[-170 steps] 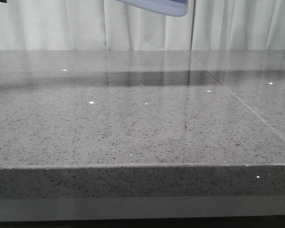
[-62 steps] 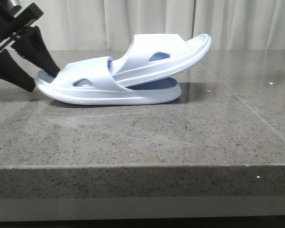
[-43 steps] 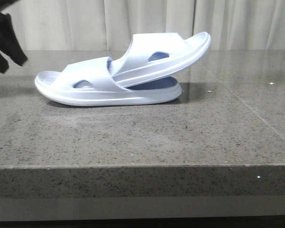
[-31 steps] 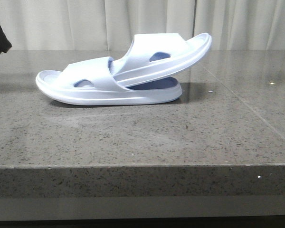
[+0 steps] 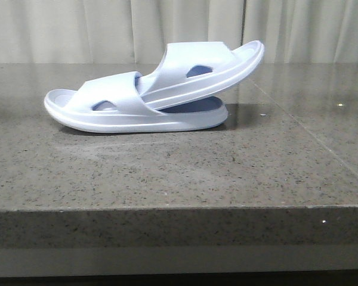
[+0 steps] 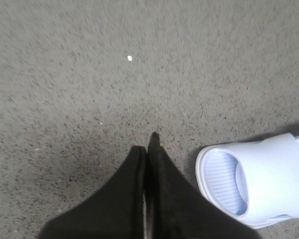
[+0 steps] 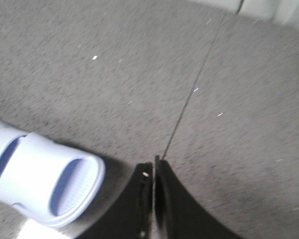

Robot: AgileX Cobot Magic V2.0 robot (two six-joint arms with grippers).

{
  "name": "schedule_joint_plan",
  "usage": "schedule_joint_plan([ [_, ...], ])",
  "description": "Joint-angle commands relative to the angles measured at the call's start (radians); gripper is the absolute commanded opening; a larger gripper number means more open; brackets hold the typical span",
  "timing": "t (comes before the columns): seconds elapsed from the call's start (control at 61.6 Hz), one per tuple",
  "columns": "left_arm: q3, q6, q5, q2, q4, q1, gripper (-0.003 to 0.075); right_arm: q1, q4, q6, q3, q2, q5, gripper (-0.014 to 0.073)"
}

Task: Insert blue slippers together front up
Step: 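Open the left gripper and withdraw both grippers upward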

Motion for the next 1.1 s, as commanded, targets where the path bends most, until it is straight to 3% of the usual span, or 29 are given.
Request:
schedule_joint_plan([
  [0.0,0.04,-0.008,-0.123,-0.107,-0.005,0.001,-0.002,0.002,-0.03,-0.001,-0.017,-0.093,-0.093,-0.0075],
  [0.244,0.23,0.004,-0.284,-0.315,0.031,0.001,-0.0019,0.002,-0.051,-0.031,0.232,-0.295,-0.333,-0.006],
  [0.601,0.523,0.062,-0.488,-0.621,0.031,-0.051,-0.002,0.002,-0.049,-0.098,0.852,-0.693,-0.75,-0.006],
  [0.861,0.812,0.089,-0.62,-0.839,0.031,-0.103,-0.0019,0.002,-0.045,-0.098,1.223,-0.957,-0.908,-0.006],
  [1.088,0.978,0.089,-0.661,-1.06,0.027,-0.11,-0.0019,0.002,-0.045,-0.098,1.407,-1.139,-0.964,-0.006],
])
